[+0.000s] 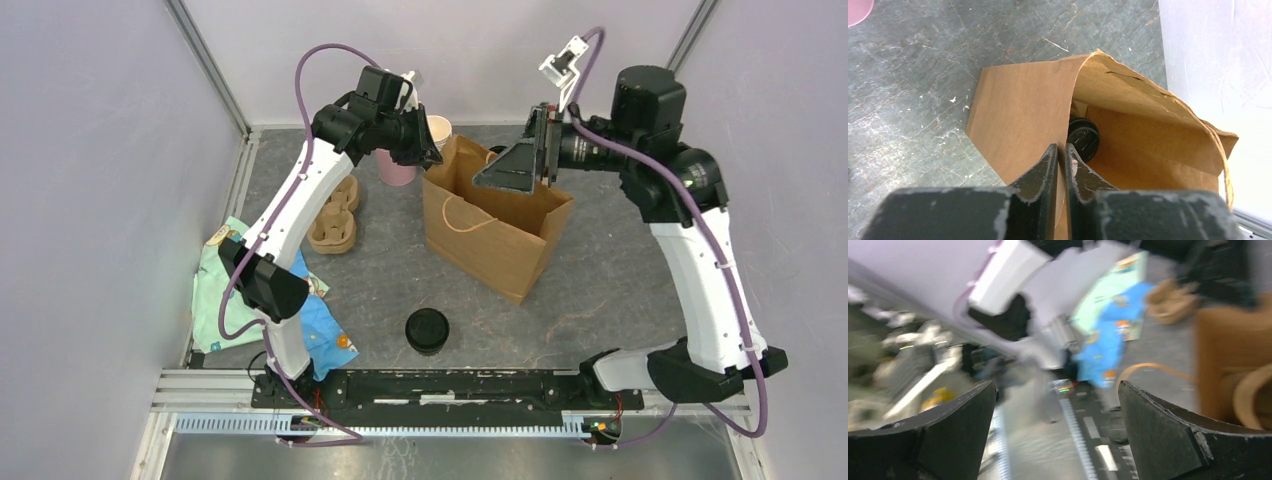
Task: Pack the takeout coffee
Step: Pick up the coffee cup from the center of the board.
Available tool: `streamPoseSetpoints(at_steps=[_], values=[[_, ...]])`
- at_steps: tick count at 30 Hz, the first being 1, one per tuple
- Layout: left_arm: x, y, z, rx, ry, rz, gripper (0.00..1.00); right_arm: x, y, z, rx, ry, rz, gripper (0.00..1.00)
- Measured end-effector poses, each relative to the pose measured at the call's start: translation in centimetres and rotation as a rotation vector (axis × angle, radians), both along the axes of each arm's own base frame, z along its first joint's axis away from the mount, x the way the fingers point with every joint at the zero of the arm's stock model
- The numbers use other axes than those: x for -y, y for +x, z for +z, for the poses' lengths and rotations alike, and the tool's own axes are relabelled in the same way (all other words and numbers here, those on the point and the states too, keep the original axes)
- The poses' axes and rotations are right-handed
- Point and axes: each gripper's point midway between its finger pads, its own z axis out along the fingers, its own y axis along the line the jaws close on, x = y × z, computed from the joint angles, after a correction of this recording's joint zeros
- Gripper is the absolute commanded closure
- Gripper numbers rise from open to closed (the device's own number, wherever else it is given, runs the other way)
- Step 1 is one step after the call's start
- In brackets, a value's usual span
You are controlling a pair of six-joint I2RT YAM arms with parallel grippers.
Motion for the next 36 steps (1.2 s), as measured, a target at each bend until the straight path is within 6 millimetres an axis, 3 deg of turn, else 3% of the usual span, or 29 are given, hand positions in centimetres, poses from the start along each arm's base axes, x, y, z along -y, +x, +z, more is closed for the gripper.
streamPoseSetpoints(at_steps=[2,5,8,10,12,15,20,25,31,36], values=[[-0.2,0.2,-0.1,0.008,0.010,0.011,0.95,1.0,1.9,-0.3,0.104,-0.082,-0.119,0.02],[-0.7,0.6,-0.3,0.026,0.037,0.033,0.98,3.3,3.6,-3.0,0.175,-0.202,-0.276,0.02],[-1.5,0.7,-0.6,0.035,0.064,0.065,0.98,6.0,3.0,-7.9,0.161,-0.277,-0.407,0.02],[-2.2,0.6,-0.7,0.042,0.083,0.089,0.98,7.6,1.8,-10.1,0.163,-0.303,-0.465,0.02],[-3.1,0.3,-0.5,0.057,0.102,0.117,0.98,8.5,1.1,-10.6,0.197,-0.322,-0.492,0.02],[-4.5,-0.5,-0.1,0.079,0.128,0.158,0.98,9.3,1.0,-9.2,0.301,-0.356,-0.494,0.02],[-7.1,-1.8,1.1,0.119,0.141,0.259,0.98,9.4,1.3,-9.4,0.404,-0.452,-0.415,0.02],[-9.3,-3.7,0.1,0.106,0.169,0.324,0.93,5.8,-2.0,-13.8,0.393,-0.533,-0.171,0.02],[-9.6,-3.8,-0.2,0.094,0.170,0.349,0.73,-0.4,-7.8,-15.4,0.387,-0.546,0.085,0.02],[-10.6,-4.5,-0.4,0.084,0.204,0.369,0.49,-5.7,-12.8,-18.9,0.425,-0.684,0.230,0.02]])
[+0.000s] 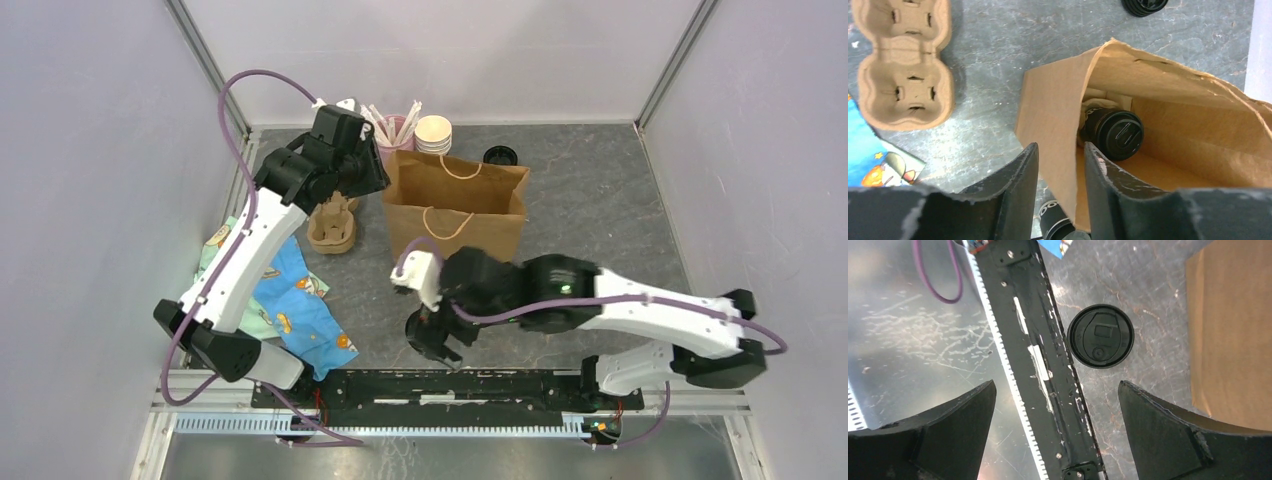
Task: Pack the takeout coffee
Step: Pick up the coffee cup from the center of the board.
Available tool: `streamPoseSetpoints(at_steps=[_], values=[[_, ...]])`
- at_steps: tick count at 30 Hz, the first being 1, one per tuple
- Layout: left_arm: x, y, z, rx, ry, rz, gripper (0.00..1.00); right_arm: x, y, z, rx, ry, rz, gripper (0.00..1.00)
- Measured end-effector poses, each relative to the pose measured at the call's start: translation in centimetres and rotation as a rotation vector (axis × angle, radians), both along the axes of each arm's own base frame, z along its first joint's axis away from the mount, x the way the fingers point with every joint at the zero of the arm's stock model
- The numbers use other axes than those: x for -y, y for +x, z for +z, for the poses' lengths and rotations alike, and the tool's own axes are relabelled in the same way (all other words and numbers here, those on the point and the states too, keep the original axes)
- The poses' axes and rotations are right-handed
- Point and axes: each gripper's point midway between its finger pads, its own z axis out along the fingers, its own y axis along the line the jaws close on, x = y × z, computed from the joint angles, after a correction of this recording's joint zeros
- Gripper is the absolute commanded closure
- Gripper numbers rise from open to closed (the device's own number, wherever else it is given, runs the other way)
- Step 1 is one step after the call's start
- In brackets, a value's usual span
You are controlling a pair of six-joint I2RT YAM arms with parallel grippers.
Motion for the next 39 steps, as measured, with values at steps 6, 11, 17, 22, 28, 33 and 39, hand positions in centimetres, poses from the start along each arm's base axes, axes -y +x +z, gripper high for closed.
streamPoseSetpoints(at_steps=[6,11,17,22,28,33,39], values=[[-2.5,-2.5,2.3,0.035,0.016,0.036,0.36,-1.1,0.4,-5.9,0.016,-0.171,-0.109,0.02],[-4.4,-5.1,5.1,0.100,-0.009,0.053,0.33,-1.3,1.6,-8.9,0.025,-0.223,-0.204,0.02],[-6.6,-7.0,5.9,0.118,0.022,0.096,0.32,-2.5,2.2,-12.2,0.026,-0.290,-0.249,0.15],[-7.2,-7.8,5.9,0.116,0.029,0.101,0.32,-2.6,2.4,-12.9,0.026,-0.294,-0.264,0.14],[-7.8,-8.8,5.8,0.119,0.027,0.102,0.32,-2.4,3.1,-13.8,0.045,-0.319,-0.287,0.18],[-8.0,-9.1,5.9,0.121,0.025,0.101,0.31,-2.0,3.9,-14.3,0.047,-0.330,-0.302,0.19],[-8.0,-9.1,5.8,0.119,0.026,0.100,0.31,-2.6,4.1,-15.0,0.036,-0.335,-0.288,0.20]])
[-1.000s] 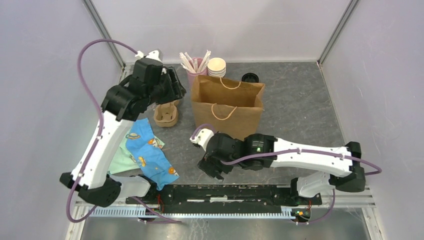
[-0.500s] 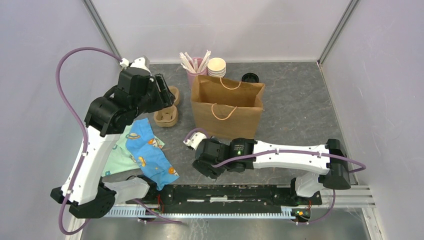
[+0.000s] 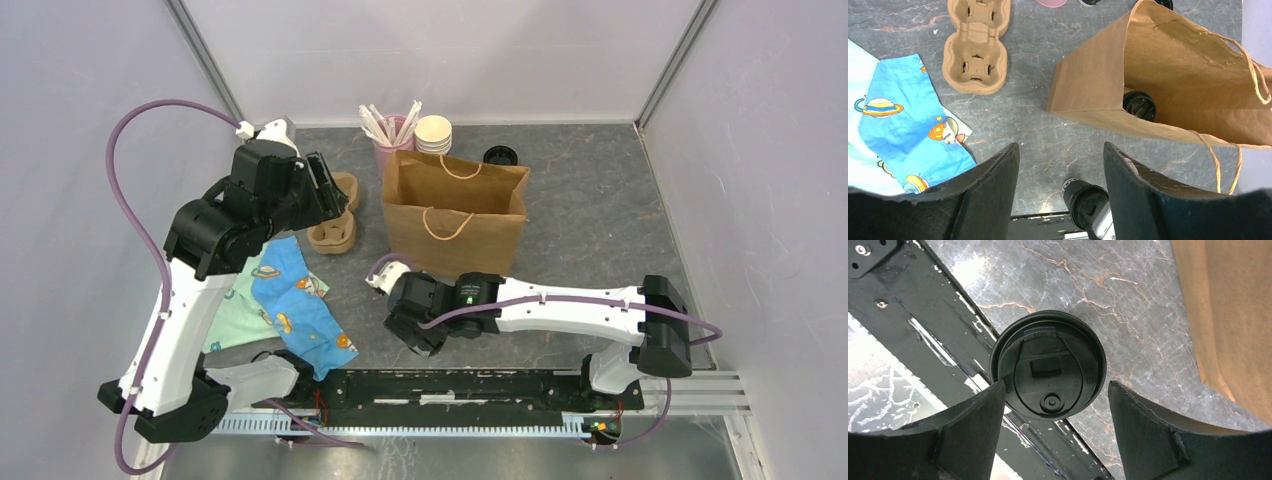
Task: Pack the takeout coffee
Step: Pick up the coffee cup from the center of the board.
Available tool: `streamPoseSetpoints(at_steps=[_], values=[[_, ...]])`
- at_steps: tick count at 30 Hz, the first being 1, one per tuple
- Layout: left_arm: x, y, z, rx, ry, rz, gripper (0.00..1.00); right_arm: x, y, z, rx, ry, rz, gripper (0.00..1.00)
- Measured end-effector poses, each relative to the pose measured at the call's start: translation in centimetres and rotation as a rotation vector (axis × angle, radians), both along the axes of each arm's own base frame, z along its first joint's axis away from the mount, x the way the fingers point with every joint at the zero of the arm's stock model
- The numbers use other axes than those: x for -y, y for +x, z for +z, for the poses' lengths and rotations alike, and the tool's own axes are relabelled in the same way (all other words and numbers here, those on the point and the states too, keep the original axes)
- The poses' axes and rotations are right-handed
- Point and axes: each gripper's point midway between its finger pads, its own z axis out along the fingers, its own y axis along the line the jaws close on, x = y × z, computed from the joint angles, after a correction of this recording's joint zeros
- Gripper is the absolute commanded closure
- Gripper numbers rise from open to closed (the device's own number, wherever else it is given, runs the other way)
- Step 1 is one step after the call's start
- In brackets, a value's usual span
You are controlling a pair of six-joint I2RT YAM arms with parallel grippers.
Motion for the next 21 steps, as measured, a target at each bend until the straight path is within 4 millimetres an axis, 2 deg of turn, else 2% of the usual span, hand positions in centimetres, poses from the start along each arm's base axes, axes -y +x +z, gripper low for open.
streamPoseSetpoints(at_steps=[10,21], values=[[0.5,0.6,-0.7,-0.028,0.011,-0.005,0.31,-0.7,-0.5,-0.1,-0.024,0.012,0.027,0.21],[0.5,0.6,-0.8,-0.028,0.011,-0.006,0.30,-1.1,-0.4,1.1,-0.024,0.027,0.030,0.18]])
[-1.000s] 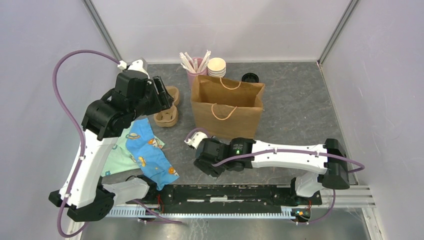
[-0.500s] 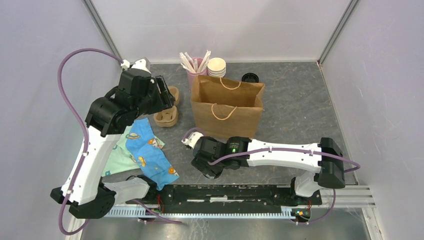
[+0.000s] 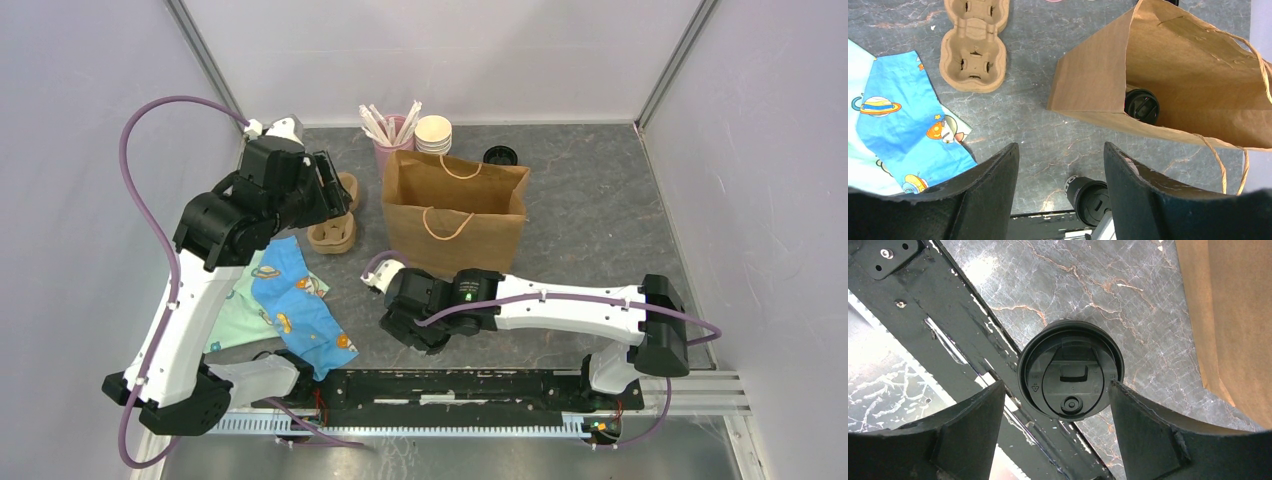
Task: Pack the takeout coffee
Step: Pick up the coffee cup from the center of the board.
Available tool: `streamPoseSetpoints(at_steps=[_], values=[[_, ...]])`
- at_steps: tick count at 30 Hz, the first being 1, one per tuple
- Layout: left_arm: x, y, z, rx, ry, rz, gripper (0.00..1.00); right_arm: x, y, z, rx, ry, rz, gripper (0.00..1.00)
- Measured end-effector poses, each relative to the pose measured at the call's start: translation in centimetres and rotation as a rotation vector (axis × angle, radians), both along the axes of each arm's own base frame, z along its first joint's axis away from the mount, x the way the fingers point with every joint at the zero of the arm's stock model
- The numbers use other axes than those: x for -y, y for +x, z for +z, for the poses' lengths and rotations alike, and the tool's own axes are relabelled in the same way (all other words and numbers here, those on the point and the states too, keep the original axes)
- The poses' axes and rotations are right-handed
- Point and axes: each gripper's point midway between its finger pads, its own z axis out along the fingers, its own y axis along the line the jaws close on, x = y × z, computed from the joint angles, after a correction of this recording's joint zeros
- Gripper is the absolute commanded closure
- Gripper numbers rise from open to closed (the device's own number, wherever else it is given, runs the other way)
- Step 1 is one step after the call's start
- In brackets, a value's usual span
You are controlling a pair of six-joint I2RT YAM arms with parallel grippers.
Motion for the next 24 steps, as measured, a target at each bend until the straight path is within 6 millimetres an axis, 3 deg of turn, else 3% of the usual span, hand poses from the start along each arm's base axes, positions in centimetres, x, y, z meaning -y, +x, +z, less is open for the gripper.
streamPoseSetpoints(at_steps=[24], values=[[0.1,-0.1,-0.5,-0.014,0.003,-0.006,0.28,0.9,0.6,-1.6,-0.031,-0.056,-0.025,0.25]])
